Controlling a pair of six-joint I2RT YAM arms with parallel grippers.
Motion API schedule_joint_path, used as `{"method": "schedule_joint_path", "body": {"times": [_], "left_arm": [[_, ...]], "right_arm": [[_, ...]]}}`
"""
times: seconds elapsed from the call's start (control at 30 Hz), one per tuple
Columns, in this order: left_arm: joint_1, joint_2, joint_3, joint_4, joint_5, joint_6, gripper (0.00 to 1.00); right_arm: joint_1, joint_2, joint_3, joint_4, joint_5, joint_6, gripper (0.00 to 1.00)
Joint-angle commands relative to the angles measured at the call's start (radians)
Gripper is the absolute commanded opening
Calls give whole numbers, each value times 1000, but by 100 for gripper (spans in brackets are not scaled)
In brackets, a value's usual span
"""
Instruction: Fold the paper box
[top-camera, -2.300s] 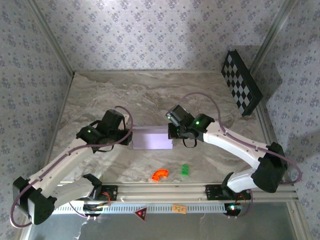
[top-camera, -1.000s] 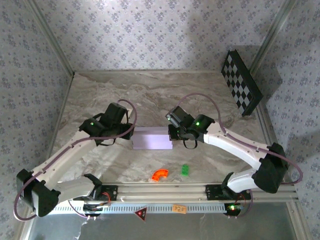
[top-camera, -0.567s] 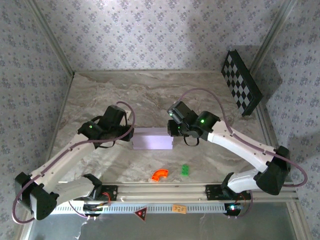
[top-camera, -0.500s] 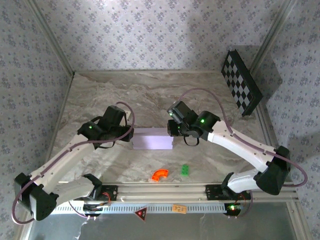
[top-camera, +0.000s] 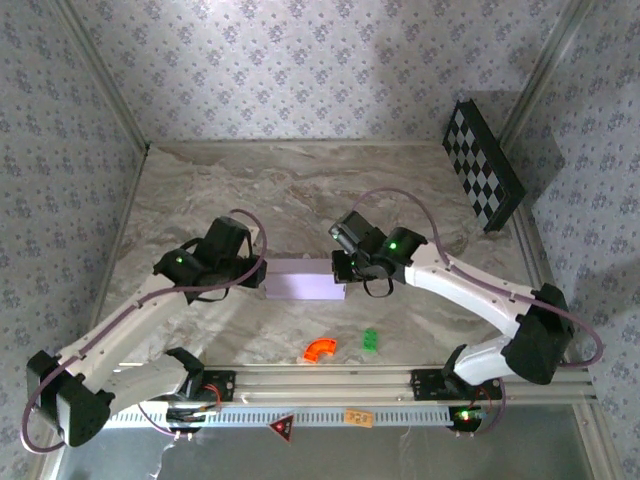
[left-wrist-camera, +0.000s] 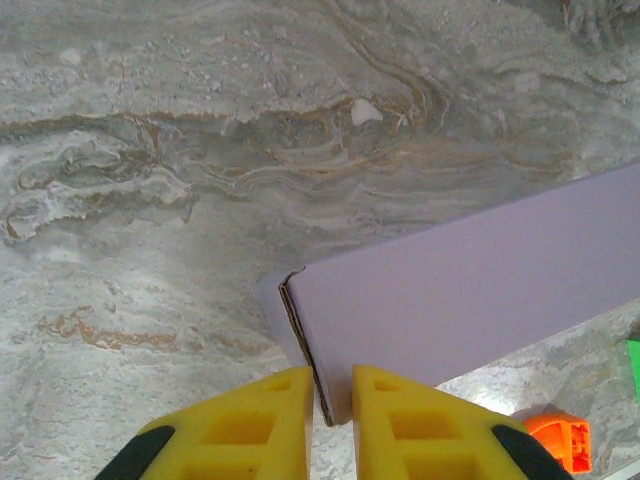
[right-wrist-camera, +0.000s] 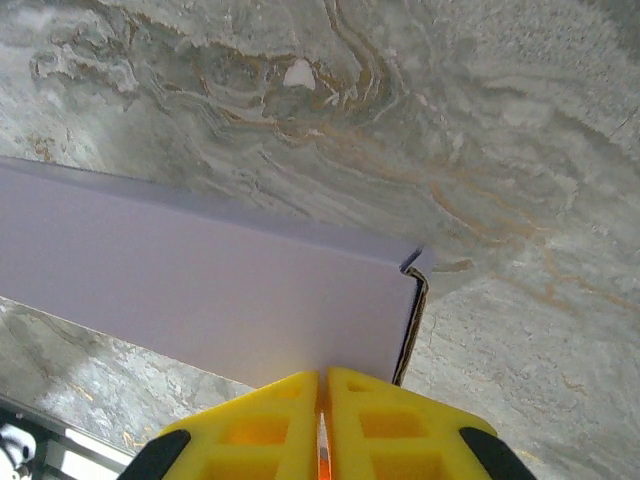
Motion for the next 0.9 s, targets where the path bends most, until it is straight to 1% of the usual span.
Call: {"method": "schedule_joint_path", "body": {"times": [0.0, 0.03, 0.1, 0.23, 0.5, 0.67, 0.87], "left_arm": [[-5, -17, -15, -40, -11, -17, 19], [-4, -21, -6, -40, -13, -15, 19], [-5, -22, 21, -50, -16, -9, 19], [-3, -18, 74, -58, -8, -1, 19], [-4, 6, 108, -18, 47, 15, 17], [-2, 47, 81, 7, 86, 17, 11], [23, 58, -48, 31, 125, -15, 3]], "right_arm": [[-1, 14, -2, -25, -2, 14, 12], [-1, 13, 1, -29, 2, 7, 12], [-1, 13, 61, -44, 5, -5, 12], [-3, 16, 102, -65, 9, -22, 12], [-13, 25, 86, -52, -5, -22, 13], [-18, 33, 57, -18, -18, -25, 12], [-25, 52, -69, 10, -41, -5, 9]]}}
